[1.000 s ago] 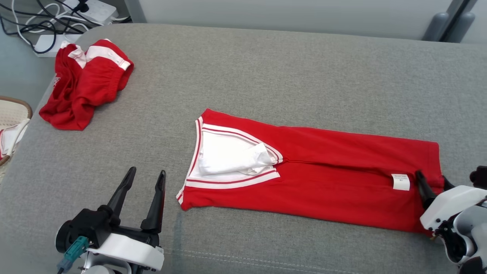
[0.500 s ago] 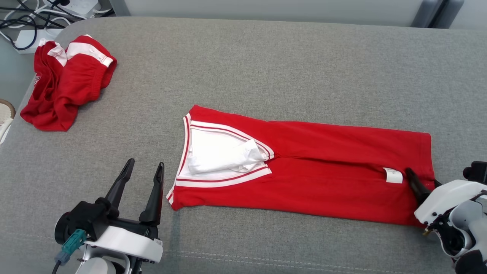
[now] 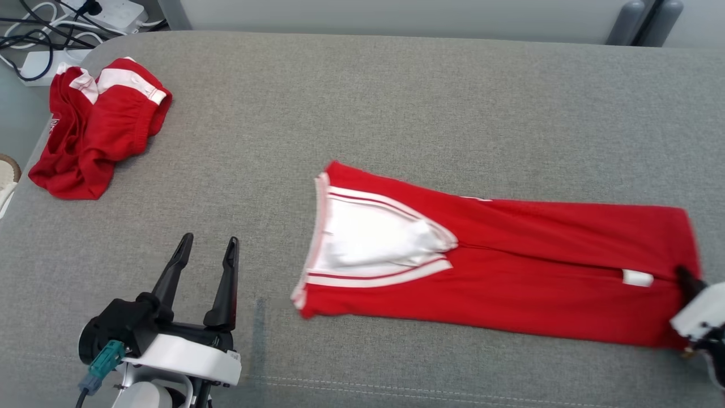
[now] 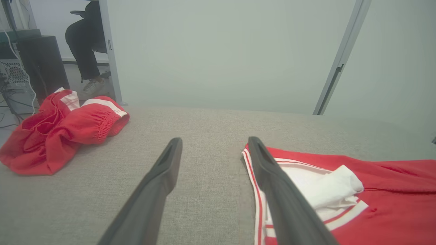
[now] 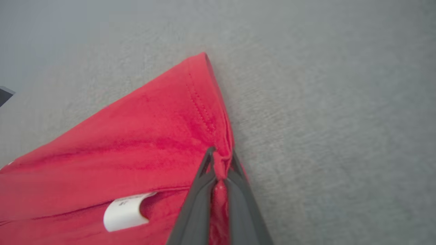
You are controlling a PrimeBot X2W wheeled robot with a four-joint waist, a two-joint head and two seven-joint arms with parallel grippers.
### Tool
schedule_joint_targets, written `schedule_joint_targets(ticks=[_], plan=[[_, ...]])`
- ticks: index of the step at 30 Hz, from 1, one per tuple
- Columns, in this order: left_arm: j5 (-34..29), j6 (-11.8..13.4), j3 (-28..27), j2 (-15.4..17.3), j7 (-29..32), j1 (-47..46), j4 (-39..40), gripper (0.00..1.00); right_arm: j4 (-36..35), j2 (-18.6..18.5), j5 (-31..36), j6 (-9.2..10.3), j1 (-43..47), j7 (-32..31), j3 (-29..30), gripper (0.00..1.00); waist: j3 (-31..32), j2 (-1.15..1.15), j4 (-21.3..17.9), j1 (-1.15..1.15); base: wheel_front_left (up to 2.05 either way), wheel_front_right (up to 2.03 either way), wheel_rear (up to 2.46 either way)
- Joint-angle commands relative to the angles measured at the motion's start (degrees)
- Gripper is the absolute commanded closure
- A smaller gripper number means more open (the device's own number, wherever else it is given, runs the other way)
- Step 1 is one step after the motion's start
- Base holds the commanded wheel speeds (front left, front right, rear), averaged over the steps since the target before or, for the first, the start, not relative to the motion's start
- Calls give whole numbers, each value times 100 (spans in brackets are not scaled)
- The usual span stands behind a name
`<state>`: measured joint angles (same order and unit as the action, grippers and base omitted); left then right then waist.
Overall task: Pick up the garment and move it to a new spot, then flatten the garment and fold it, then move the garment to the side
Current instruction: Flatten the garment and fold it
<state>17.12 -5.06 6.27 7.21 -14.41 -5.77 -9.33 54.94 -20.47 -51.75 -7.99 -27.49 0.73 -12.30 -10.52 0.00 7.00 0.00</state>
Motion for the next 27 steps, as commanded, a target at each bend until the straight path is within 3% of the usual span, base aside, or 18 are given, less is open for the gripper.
schedule_joint_targets(ticks=[1, 7, 11, 15, 20, 23, 27], plan=[[-48, -46, -223, 53, -59, -130, 153, 0, 67, -346, -58, 50, 213, 91, 2, 100, 7, 0, -12, 0, 0, 0, 0], [-105, -90, -283, 7, -59, -110, 173, 0, 13, -758, -71, 50, 85, 410, 187, 100, 25, 0, -93, 0, 0, 0, 0], [-129, -105, -354, -6, -59, -84, 183, 0, -961, -589, 44, 50, -121, 525, -139, 100, 59, 0, -203, 0, 0, 0, 0], [-150, -125, -366, -11, -59, -90, 184, 0, -2423, -266, 273, 50, -81, 457, -689, 100, 110, 0, -280, 0, 0, 0, 0], [-151, -149, -337, -21, -59, -105, 182, 0, -3923, 405, 519, 50, 109, 176, -1227, 100, 145, 0, -302, 0, 0, 0, 0], [-151, -161, -296, -28, -59, -126, 161, 0, -4086, 893, 726, 50, 65, -47, -1483, 100, 138, 0, -275, 0, 0, 0, 0], [-148, -176, -203, -50, -59, -190, 137, 0, -3613, 1452, 1010, 50, -270, -107, -1702, 100, 66, 0, -156, 0, 0, 0, 0]])
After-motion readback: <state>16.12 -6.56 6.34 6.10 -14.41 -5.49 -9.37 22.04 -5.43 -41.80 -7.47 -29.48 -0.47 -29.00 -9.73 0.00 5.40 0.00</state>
